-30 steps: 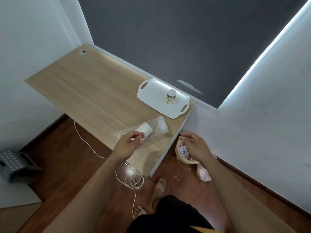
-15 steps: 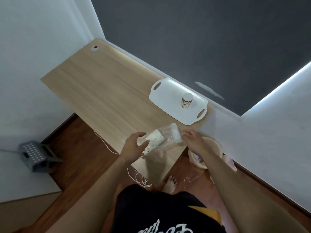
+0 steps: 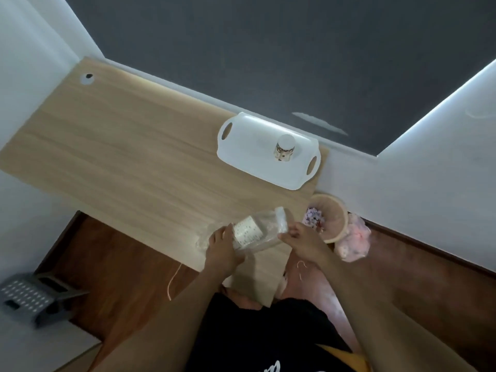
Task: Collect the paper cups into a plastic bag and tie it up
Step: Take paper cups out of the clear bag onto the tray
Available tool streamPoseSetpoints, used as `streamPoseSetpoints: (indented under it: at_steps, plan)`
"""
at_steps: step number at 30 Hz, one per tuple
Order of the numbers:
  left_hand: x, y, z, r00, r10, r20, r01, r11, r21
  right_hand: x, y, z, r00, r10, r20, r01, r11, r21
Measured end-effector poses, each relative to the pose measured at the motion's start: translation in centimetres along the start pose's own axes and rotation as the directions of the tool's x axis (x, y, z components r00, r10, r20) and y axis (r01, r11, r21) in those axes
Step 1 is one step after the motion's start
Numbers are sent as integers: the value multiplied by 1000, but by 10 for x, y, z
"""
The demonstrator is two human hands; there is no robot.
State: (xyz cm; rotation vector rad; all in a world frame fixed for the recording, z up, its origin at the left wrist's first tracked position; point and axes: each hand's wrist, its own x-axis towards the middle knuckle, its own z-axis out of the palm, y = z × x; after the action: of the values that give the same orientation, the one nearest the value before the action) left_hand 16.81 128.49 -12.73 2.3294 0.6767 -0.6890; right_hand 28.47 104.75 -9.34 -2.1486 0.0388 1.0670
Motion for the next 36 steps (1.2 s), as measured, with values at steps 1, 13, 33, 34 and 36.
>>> streamPoseSetpoints:
  at_steps: [1,13,33,34,36]
  plan:
    - [7,-4,-3,1000,21,2,-21,999,43,0,3,5,1000,14,-7,-14,1000,6]
    - [52,-37,-76,903,335,268,-386,907,166,-71,-27,64,967,105,-232,-43,965,259]
    - [65,1,-215,641,550,535,-631,775,-41,-54,-124,81,990,-76,-117,115,922,370]
    - [65,5,-215,633,557,537,-634,772,-54,-50,-126,82,984,-110,-141,158,904,397]
    - [64,15,-216,629,583,514,-649,758,-65,-48,-134,81,975,-136,-176,201,876,439]
